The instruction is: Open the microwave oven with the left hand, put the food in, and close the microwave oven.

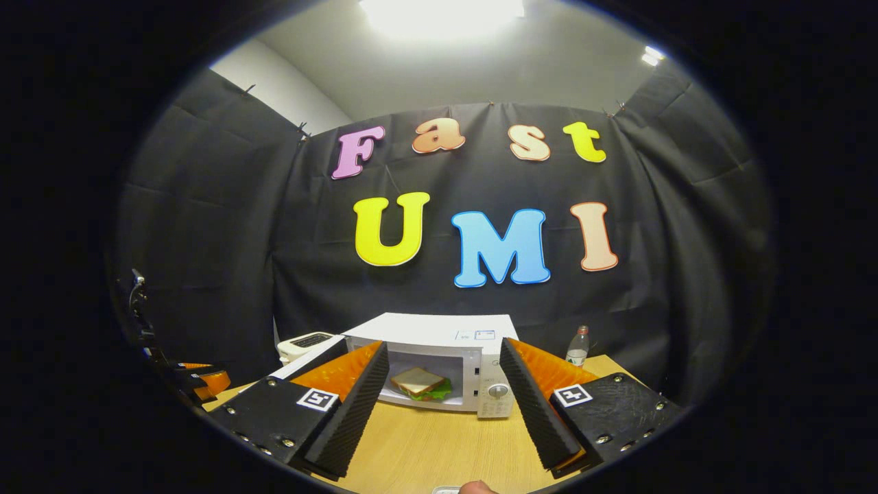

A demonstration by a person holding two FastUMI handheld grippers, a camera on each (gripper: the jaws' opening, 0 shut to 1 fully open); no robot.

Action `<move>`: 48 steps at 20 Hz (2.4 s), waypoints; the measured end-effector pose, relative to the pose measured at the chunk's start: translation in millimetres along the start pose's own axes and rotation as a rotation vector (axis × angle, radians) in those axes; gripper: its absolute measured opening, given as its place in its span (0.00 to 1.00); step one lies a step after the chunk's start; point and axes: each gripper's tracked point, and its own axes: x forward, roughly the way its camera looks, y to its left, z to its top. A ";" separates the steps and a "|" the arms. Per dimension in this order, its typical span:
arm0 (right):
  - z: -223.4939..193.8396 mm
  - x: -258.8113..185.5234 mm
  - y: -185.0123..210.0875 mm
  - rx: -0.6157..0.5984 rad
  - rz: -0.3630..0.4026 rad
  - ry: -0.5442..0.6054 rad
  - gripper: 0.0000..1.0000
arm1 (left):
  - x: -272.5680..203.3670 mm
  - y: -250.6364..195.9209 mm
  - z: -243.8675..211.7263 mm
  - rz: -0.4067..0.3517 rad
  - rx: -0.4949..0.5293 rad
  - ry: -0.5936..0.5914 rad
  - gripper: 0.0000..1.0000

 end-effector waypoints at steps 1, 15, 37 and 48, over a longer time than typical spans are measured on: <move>1.3 -4.2 -0.1 -0.008 0.005 -0.002 0.98 | -2.1 1.6 4.7 0.012 0.003 0.002 0.18; 6.0 -36.3 -24.1 0.000 -0.017 0.011 0.98 | -7.6 -69.2 -20.7 -0.138 0.094 0.081 0.07; -1.8 -48.3 -78.9 -0.016 -0.272 0.040 0.98 | 63.4 -252.0 7.0 -0.578 0.161 0.045 0.10; -11.7 -63.2 -98.5 -0.045 -0.429 0.069 0.98 | 121.6 -304.8 16.2 -0.663 0.126 0.039 0.07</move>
